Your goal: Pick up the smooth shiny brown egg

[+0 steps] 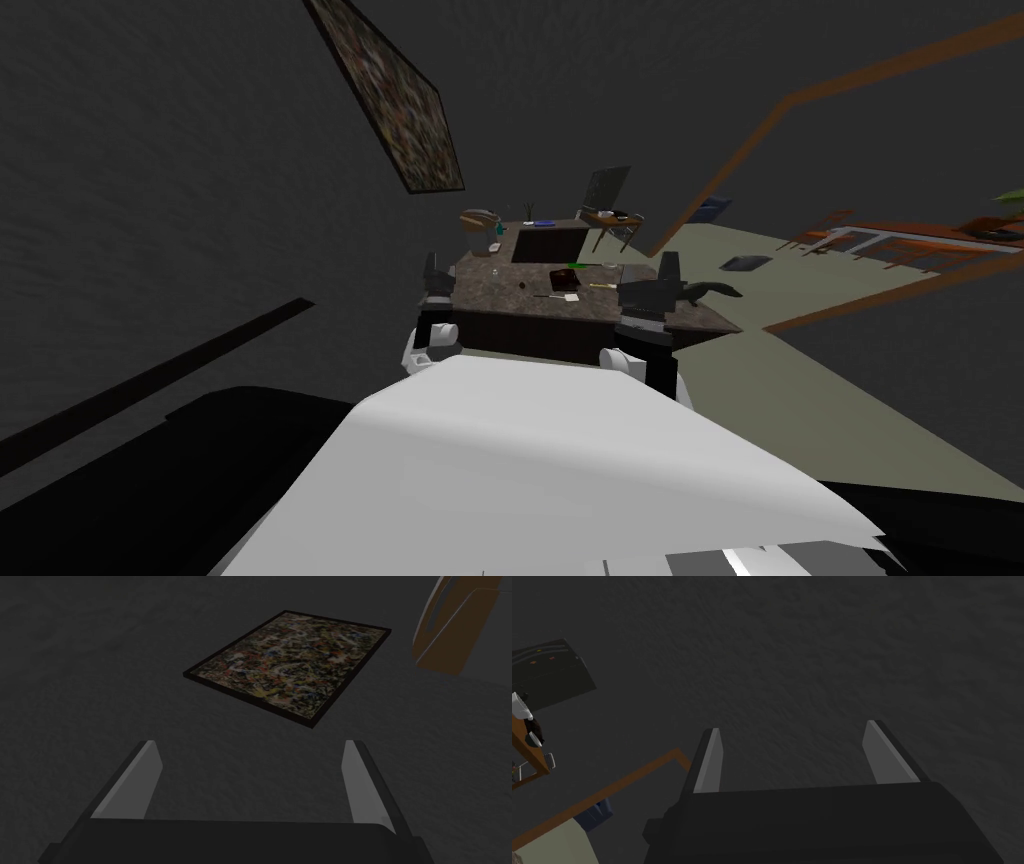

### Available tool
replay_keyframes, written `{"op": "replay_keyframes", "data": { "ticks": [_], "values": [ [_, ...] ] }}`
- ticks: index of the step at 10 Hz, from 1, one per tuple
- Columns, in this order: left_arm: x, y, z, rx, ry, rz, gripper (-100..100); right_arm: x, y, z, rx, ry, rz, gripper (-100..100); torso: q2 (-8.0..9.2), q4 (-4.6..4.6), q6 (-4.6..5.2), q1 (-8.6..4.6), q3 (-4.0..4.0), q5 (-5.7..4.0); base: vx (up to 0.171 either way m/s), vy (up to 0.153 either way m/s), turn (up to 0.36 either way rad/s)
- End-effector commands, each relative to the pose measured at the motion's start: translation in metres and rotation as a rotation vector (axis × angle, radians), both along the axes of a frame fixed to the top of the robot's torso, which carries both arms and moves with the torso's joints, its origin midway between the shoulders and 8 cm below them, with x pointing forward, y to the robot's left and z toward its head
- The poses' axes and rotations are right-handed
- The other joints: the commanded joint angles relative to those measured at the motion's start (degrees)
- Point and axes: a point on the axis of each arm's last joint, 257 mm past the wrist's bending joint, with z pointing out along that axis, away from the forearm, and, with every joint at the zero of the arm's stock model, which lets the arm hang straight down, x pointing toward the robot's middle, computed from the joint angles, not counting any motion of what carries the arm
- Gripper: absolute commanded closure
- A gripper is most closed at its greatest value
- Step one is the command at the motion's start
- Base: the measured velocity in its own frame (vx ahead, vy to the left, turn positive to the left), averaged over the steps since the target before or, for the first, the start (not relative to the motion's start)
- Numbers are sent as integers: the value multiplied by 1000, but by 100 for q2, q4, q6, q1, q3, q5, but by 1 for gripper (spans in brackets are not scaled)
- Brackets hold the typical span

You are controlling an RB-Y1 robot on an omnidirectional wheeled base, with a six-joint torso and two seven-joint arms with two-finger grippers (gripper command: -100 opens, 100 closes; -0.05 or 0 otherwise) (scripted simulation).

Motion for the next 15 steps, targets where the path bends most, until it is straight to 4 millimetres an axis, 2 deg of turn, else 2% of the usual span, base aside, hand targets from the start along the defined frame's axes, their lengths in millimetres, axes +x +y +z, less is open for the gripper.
{"op": "replay_keyframes", "data": {
  "ticks": [1, 2, 3, 5, 6, 8, 9, 11, 12, 13, 14, 15],
  "values": [
    [14, 17, -7, -39, 35, 6, -100, 0, 0, 0, 0, 0, 0, 0, 0, 0, 0, 0, 0, 0, -77, -15, 196],
    [25, 28, -11, -67, 55, 11, -100, 0, 0, 0, 0, 0, 0, 0, 1, 0, 1, -4, 1, -1, -82, -39, 145],
    [25, 28, -12, -67, 56, 11, -100, 0, 0, 0, 0, 0, 0, 0, 2, 0, 2, -14, 1, -3, -51, -36, 30],
    [45, 50, -21, -134, 96, 22, -100, 0, 0, 0, 0, 0, 0, 0, -10, -2, 2, -12, -6, -3, -47, -32, 132],
    [46, 50, -22, -136, 103, 23, -100, 0, 0, 0, 0, 0, 0, 0, -8, -2, 1, -15, -5, -4, -38, -37, 52],
    [64, 72, -33, -214, 145, 33, -100, 0, 0, 0, 0, 0, 0, 0, -12, -3, 2, -20, -7, -5, -56, -54, 101],
    [67, 72, -37, -219, 157, 33, -100, 0, 0, 0, 0, 0, 0, 0, -4, -1, 3, -26, -3, -6, -49, -61, 37],
    [84, 93, -49, -305, 199, 41, -100, 0, 0, 0, 0, 0, 0, 0, -15, -3, 4, -33, -8, -7, -33, -95, 68],
    [88, 93, -55, -312, 217, 42, -100, 0, 0, 0, 0, 0, 0, 0, -15, -3, 4, -45, -9, -10, -36, -89, 34],
    [98, 103, -65, -360, 250, 46, -100, 0, 0, 0, 0, 0, 0, 0, -16, -4, 5, -39, -9, -10, -36, -73, 20],
    [104, 111, -67, -401, 258, 45, -100, 0, 0, 0, 0, 0, 0, 0, -16, -4, 4, -35, -9, -8, -65, -105, 19],
    [107, 112, -76, -410, 284, 50, -100, 0, 0, 0, 0, 0, 0, 0, -8, -2, 5, -44, -5, -10, -45, -110, 9]
  ]
}}
